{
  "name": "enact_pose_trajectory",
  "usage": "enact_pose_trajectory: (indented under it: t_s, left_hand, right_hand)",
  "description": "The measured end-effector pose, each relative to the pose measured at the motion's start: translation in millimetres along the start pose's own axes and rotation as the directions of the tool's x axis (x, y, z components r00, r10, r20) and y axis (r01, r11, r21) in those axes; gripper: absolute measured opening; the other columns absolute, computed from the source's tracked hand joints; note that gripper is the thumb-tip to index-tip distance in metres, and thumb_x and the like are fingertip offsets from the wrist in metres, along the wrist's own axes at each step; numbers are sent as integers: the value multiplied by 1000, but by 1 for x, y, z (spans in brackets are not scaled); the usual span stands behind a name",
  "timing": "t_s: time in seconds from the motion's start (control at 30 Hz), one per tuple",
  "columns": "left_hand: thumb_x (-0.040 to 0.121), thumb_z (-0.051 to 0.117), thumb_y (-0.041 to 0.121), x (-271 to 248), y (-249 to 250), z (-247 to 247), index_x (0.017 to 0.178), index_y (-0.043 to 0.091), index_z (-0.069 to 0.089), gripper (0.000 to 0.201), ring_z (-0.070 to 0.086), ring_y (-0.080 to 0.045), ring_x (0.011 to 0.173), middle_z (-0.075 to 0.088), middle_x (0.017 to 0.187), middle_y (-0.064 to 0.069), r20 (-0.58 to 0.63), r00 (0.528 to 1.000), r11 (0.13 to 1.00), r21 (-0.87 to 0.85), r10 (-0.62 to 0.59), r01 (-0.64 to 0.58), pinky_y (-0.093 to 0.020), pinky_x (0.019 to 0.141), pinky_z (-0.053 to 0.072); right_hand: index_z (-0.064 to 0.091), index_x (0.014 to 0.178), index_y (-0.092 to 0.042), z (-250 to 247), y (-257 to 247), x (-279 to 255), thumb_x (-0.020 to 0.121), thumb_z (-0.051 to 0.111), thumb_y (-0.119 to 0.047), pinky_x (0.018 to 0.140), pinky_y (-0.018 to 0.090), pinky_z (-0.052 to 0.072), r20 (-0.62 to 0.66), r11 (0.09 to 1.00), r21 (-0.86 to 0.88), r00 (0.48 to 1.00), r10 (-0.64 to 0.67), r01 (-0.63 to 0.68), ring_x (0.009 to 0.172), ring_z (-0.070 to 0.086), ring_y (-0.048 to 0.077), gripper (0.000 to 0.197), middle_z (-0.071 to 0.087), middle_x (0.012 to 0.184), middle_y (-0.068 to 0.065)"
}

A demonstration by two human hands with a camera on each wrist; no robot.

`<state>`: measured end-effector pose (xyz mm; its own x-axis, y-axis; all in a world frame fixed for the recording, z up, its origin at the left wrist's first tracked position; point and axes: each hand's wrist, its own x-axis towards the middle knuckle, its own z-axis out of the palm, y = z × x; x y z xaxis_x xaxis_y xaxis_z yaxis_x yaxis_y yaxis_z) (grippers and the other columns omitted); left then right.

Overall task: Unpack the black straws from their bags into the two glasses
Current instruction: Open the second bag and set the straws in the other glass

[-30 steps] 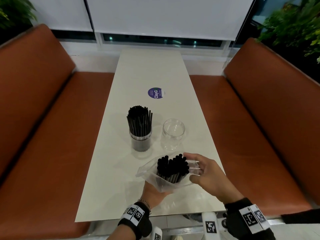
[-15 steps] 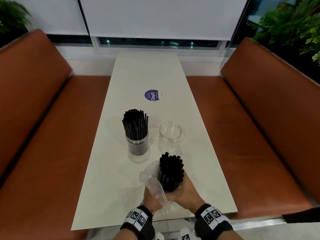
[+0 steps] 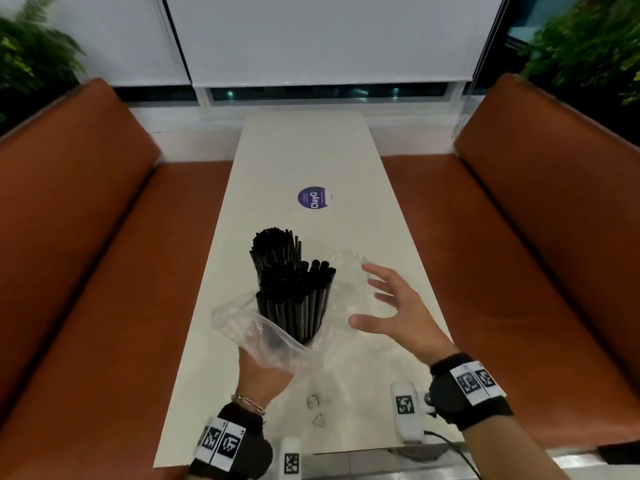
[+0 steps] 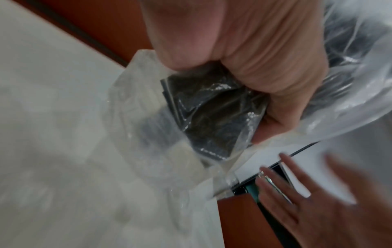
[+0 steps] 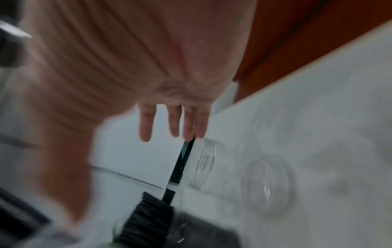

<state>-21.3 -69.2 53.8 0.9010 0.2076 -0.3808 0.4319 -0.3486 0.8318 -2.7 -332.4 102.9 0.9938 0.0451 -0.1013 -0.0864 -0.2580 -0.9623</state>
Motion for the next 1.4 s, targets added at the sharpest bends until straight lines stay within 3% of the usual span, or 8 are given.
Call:
enact_pose_trajectory:
  t_s: [0.1, 0.2, 0.3, 0.43, 0.63, 0.9, 1.17, 1.4]
  left_hand:
    - [70, 90, -15, -9, 26, -21, 100, 5, 64, 45, 65, -8, 77, 70, 88, -1, 44, 986, 976, 141, 161, -166, -34, 81, 60]
    - [59, 95, -7, -16, 48, -37, 66, 17, 60, 43, 66, -1, 48, 63, 46, 5, 83, 970, 954, 182, 228, -240, -23, 45, 58]
    - [47, 98, 33, -15, 57, -43, 70, 1, 73, 46, 76, -32, 52, 75, 57, -12, 54, 974, 934, 275, 221, -227, -45, 45, 63]
    - [63, 98, 42, -17, 71, -34, 61, 4, 78, 43, 70, -28, 39, 74, 51, -9, 92, 981, 933, 305, 172, -192, -24, 38, 51]
    - [65, 92, 27, -15, 90, -19, 67, 12, 74, 24, 60, -17, 32, 73, 50, -4, 105, 982, 885, 426, 158, -188, -26, 35, 51]
    - [56, 79, 65, 5, 126, 14, 80, 27, 61, 49, 71, -21, 68, 71, 74, 3, 186, 960, 537, 799, 207, -271, -38, 65, 66]
    - [78, 76, 28, -1, 183, 44, 93, 18, 54, 28, 65, -23, 79, 51, 79, 3, 281, 946, 157, 939, 162, -306, -32, 74, 57]
    - [65, 83, 18, 8, 201, 53, 95, 17, 57, 41, 66, -22, 76, 57, 81, 4, 333, 942, 77, 939, 53, -336, -30, 70, 53]
  right_hand:
    - [36, 156, -45, -9, 10, 38, 57, 103, -45, 127, 38, 28, -28, 901, -432, 999, 32, -40, 153, 33, 15, 120, 28, 170, -10]
    - [21, 165, -36, -2, 24, 74, 54, 102, -50, 129, 43, 22, 4, 820, -571, 999, 41, -32, 160, 19, 25, 139, 14, 177, -1]
    - [17, 167, -30, 10, 31, 103, 54, 100, -51, 131, 51, 22, 28, 764, -645, 1000, 5, 14, 161, 17, 29, 142, 13, 177, 4]
    - [25, 165, -22, 19, 36, 118, 64, 97, -41, 126, 41, 32, 44, 768, -639, 999, -12, 37, 153, 33, 29, 126, 32, 169, 6]
    - [33, 162, -21, 1, 48, 98, 61, 98, -38, 118, 35, 38, 73, 771, -632, 997, -35, 73, 145, 41, 26, 122, 40, 161, 3]
    - [20, 165, -35, -33, 44, 70, 53, 101, -48, 124, 37, 34, 105, 789, -592, 986, -127, 165, 152, 35, 20, 139, 32, 168, -2]
    - [28, 162, -29, -34, 26, 65, 56, 100, -41, 118, 34, 44, 114, 696, -585, 892, -438, 416, 151, 39, 19, 129, 27, 171, -4]
    - [49, 145, -18, -25, 41, 82, 57, 98, -45, 104, 34, 53, 169, 708, -577, 907, -385, 408, 125, 57, 18, 105, 58, 141, -1]
